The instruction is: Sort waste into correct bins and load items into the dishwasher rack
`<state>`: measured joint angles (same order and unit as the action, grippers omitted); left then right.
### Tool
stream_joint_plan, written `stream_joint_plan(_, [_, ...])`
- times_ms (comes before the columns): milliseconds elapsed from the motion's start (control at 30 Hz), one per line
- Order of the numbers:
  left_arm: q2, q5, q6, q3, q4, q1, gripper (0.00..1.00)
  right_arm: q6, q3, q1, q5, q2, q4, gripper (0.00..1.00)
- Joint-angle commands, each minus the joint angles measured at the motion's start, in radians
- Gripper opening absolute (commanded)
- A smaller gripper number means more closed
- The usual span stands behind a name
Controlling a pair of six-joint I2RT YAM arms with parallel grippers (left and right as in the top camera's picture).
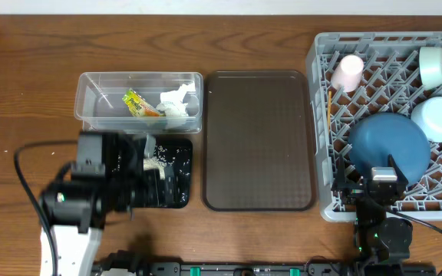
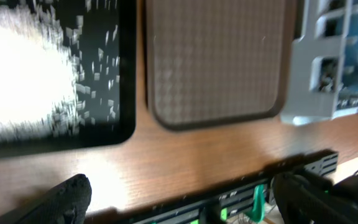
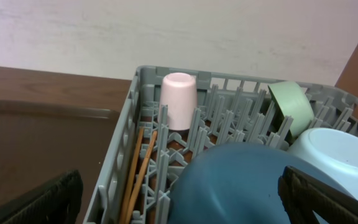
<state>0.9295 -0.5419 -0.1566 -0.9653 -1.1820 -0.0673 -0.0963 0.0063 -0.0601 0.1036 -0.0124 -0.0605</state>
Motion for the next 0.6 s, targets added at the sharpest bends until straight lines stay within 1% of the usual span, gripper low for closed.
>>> stream_joint_plan(0, [-0.093, 0.047, 0.005, 0.108, -0.002, -0.002, 0.96, -0.014, -0.001, 0.007, -0.003, 0.007, -0.004, 0.99])
stream_joint_plan(67, [-0.157, 0.046, 0.006, 0.18, 0.021, -0.002, 0.96, -0.014, -0.001, 0.007, -0.003, 0.007, -0.004, 0.99])
stream_joint_plan(100, [-0.192, 0.046, 0.006, 0.222, 0.06, -0.002, 0.96, -0.014, -0.001, 0.007, -0.003, 0.007, -0.004, 0.99])
stream_joint_plan(200, [-0.292, 0.043, 0.0, 0.339, 0.24, -0.002, 0.96, -0.014, -0.001, 0.007, -0.003, 0.007, -0.004, 0.99])
stream_joint_plan(233, [-0.323, 0.034, -0.001, 0.375, 0.317, -0.002, 0.96, -0.014, -0.001, 0.007, -0.003, 0.007, -0.004, 0.99])
stream_joint_plan(300, [-0.396, 0.008, -0.002, 0.462, 0.526, -0.002, 0.96, -0.014, -0.001, 0.007, -0.003, 0.007, -0.004, 0.99])
stream_joint_plan(333, [-0.419, -0.003, -0.002, 0.492, 0.6, -0.002, 0.96, -0.014, -0.001, 0.007, -0.003, 0.007, -0.004, 0.99])
stream_joint_plan(367, [-0.461, -0.019, -0.001, 0.546, 0.737, -0.002, 0.96, -0.014, -0.001, 0.007, -0.003, 0.007, -0.004, 0.99])
stream_joint_plan(400, [-0.482, -0.026, -0.001, 0.575, 0.811, -0.002, 0.96, -0.014, -0.001, 0.007, -0.003, 0.007, -0.004, 0.99])
stream_joint_plan(467, [-0.539, -0.03, -0.002, 0.657, 1.009, -0.002, 0.96, -0.014, -0.001, 0.007, -0.003, 0.007, -0.004, 0.99])
stream_joint_plan(567, [-0.607, -0.034, -0.001, 0.76, 1.216, -0.002, 0.96, -0.014, -0.001, 0.007, -0.003, 0.007, -0.004, 0.99])
